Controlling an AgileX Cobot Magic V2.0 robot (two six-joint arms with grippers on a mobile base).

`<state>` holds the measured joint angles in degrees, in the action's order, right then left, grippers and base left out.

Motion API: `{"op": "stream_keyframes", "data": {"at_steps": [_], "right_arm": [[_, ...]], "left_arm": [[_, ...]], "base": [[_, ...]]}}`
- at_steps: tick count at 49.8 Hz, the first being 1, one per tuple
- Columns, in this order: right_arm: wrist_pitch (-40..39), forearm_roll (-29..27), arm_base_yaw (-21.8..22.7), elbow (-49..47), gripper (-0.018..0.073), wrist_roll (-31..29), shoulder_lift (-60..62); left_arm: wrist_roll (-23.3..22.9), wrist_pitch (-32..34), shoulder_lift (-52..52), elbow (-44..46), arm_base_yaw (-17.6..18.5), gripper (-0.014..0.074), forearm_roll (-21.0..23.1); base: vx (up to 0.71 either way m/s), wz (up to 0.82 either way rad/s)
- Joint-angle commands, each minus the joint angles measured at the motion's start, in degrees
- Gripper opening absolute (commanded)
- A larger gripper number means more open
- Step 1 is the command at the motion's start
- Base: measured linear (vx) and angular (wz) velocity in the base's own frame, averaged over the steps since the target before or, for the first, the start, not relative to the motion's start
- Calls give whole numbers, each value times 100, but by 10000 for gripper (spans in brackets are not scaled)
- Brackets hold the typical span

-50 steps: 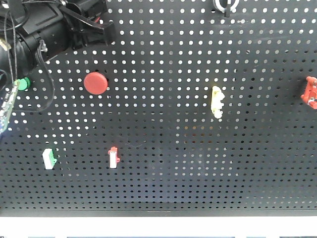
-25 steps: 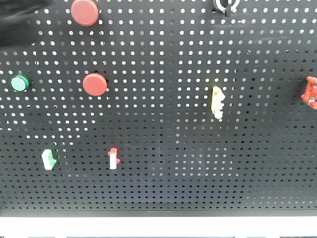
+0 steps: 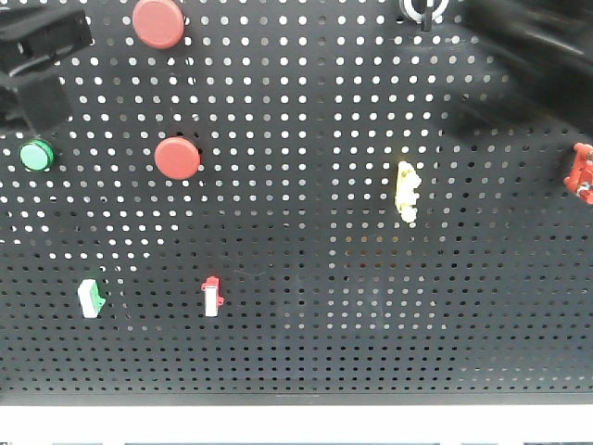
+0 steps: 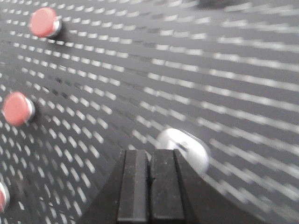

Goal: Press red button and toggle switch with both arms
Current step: 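Move the right gripper up to the black rotary toggle switch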

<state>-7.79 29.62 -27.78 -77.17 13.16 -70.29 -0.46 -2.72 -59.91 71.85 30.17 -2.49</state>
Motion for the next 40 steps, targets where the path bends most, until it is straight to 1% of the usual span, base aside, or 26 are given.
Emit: {"op": "stream_keyframes", "data": {"at_steps": [1,8,19,23,27,31,34,40], "right_arm": [[7,-11,-156,-657,0,15,-247],[345,-11,-201,-984,0,4,-556],[779,15,-102,-990,0,-78,-572],[779,21,57,-990,0,-78,-572],[620,15,207,-990,0,-67,-572],[532,-59,386,-990,0,62,-572],[539,-161,413,-990,0,241,-572],[533,-113,413,-990,0,175,-572]], "left_arm": [[-45,550,98,166,32,2,28],[-45,556,98,166,32,2,28],[-45,556,98,166,32,2,28],[-45,556,98,166,32,2,28],[-45,556,98,166,32,2,28],[-45,556,98,166,32,2,28],[-45,556,98,166,32,2,28],[-45,597,98,166,32,2,28]], "base": [[0,0],[0,0],[0,0],[0,0],[0,0],[0,0],[0,0],[0,0]]}}
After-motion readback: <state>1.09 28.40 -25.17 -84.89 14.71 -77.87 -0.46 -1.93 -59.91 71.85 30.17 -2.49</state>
